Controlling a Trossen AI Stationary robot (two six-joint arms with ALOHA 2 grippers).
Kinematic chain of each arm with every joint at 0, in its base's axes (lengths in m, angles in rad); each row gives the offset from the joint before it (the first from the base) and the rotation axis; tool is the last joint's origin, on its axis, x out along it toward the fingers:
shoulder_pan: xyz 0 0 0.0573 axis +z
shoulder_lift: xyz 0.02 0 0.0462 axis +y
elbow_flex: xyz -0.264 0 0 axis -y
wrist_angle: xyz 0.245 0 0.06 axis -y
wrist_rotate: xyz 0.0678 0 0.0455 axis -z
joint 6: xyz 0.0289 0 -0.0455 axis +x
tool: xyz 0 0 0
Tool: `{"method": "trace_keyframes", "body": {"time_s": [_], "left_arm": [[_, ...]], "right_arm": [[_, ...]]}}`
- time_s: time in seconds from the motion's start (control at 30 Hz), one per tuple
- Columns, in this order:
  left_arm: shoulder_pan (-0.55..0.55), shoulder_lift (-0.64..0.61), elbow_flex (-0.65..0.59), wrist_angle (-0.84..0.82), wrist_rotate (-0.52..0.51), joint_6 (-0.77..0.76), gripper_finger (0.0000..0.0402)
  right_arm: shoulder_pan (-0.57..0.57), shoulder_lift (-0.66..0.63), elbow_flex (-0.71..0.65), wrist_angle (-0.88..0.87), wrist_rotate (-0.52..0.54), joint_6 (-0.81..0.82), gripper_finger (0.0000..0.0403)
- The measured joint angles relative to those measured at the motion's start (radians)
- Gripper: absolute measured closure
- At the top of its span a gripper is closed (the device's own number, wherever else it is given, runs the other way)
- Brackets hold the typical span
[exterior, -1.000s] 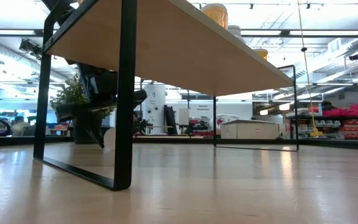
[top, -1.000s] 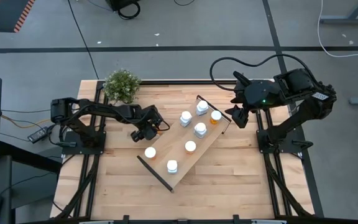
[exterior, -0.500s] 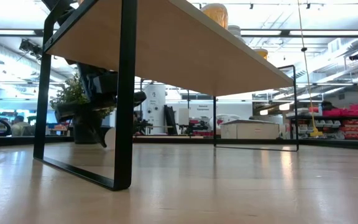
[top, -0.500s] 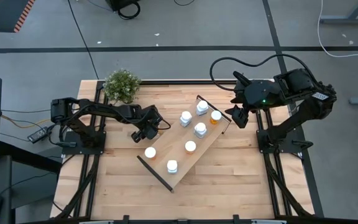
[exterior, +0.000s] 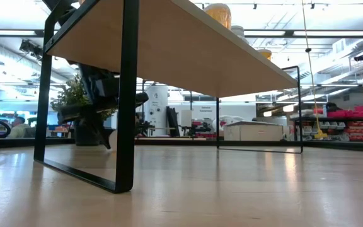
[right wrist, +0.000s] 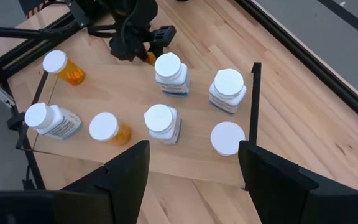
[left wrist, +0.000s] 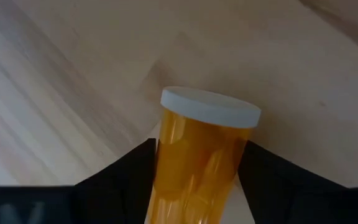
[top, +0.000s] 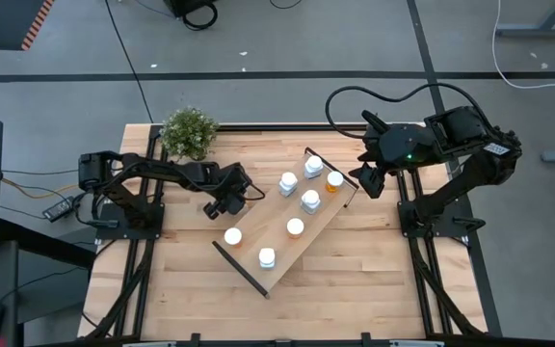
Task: Pick and place medicine bottles onto shelf by color
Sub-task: Put the orange pill bottle on the shelf
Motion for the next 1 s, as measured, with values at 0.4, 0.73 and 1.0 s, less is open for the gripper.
{"method": "trace_keyframes", "body": {"time_s": [0.4, 0.73, 1.0], "left_arm": [[0.0, 0.0, 0.09, -0.008, -0.096, -0.264, 0.0188], [0.001, 0.0, 0.177, -0.102, -0.119, -0.3, 0.0196], [0.026, 0.0, 0.28, -0.211, -0.127, -0.321, 0.0191]], "right_arm": [[0.0, 0.0, 0.0, 0.0, 0.0, -0.004, 0.015], [0.0, 0.0, 0.0, 0.0, 0.0, -0.023, 0.015], [0.0, 0.0, 0.0, 0.0, 0.0, -0.023, 0.015]]}}
